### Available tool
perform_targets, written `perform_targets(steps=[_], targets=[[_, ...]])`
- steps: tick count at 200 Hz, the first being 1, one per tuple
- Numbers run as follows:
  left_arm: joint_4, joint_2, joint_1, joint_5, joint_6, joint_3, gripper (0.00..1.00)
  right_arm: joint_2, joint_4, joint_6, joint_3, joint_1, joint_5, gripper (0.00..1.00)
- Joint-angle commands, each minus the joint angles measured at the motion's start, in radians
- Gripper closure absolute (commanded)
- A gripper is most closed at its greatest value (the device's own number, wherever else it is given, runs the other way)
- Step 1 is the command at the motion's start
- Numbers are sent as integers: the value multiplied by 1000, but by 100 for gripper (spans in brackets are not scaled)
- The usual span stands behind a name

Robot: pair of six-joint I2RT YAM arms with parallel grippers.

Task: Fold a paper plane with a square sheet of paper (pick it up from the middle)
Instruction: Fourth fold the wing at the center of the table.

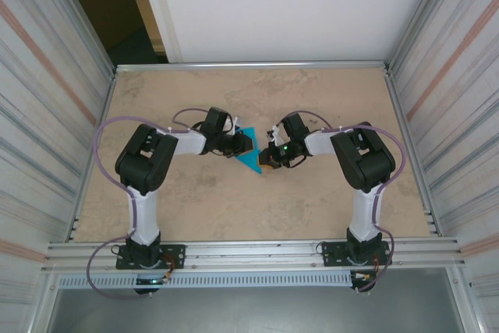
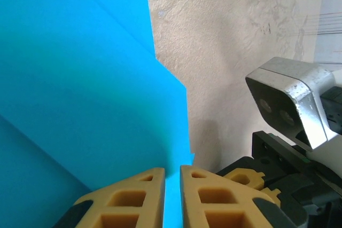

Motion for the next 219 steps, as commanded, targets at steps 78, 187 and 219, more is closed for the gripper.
perform_targets(steps=[78, 187, 219], targets=[[-24, 30, 11, -9, 12, 27, 85, 64, -69, -19, -26, 1, 88, 91], [-37, 49, 14, -21, 4, 27, 85, 64, -76, -22, -24, -1, 88, 91], [-45, 57, 14, -26, 2, 27, 85, 61, -76, -20, -22, 0, 85, 90]])
